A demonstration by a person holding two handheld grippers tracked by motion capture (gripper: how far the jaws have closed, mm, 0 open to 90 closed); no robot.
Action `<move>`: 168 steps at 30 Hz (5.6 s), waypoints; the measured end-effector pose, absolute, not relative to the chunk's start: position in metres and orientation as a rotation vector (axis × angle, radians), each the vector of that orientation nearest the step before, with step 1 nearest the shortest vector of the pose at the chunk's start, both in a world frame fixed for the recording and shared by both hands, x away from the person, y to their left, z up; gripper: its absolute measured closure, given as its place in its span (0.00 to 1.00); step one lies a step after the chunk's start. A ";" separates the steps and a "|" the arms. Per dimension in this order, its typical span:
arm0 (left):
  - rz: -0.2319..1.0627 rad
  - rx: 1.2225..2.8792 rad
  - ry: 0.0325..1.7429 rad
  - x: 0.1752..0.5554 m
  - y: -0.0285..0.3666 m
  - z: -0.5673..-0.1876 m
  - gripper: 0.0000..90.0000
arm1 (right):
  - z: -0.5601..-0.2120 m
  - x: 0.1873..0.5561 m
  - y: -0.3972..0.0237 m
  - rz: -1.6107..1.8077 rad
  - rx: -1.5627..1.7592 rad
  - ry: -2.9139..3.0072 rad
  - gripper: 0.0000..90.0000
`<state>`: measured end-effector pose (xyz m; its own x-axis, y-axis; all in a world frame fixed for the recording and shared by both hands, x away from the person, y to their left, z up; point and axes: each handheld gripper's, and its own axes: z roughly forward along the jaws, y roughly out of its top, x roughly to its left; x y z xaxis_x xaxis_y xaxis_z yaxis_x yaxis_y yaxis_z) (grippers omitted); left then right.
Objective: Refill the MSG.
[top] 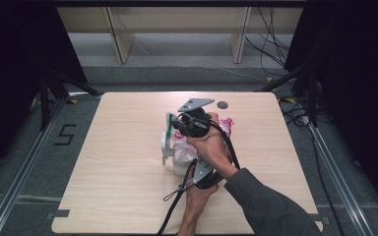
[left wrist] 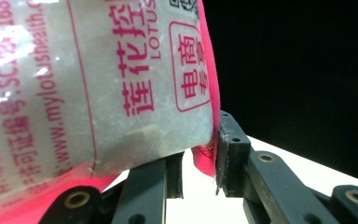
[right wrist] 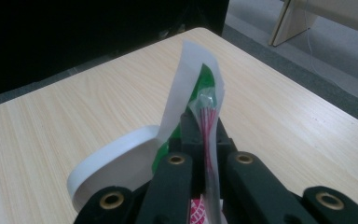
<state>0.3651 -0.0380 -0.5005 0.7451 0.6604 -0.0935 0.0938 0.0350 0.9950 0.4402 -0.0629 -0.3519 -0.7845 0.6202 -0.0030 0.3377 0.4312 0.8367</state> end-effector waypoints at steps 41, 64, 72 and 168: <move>0.477 1.489 0.648 0.365 -0.037 -0.501 0.83 | -0.353 0.440 -0.061 1.270 0.818 2.380 1.00; 0.473 1.481 0.654 0.365 -0.037 -0.501 0.83 | -0.355 0.439 -0.059 1.237 0.823 2.408 1.00; 0.472 1.483 0.649 0.365 -0.037 -0.501 0.83 | -0.355 0.441 -0.060 1.240 0.810 2.395 1.00; 0.478 1.550 0.689 0.367 -0.035 -0.504 0.82 | -0.341 0.439 -0.083 1.394 0.859 2.334 1.00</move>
<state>0.3672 -0.0350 -0.5044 0.7307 0.6754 -0.0996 0.1428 -0.0086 0.9897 0.4389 -0.0832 -0.3415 -0.7804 0.6229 0.0542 0.3429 0.3539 0.8702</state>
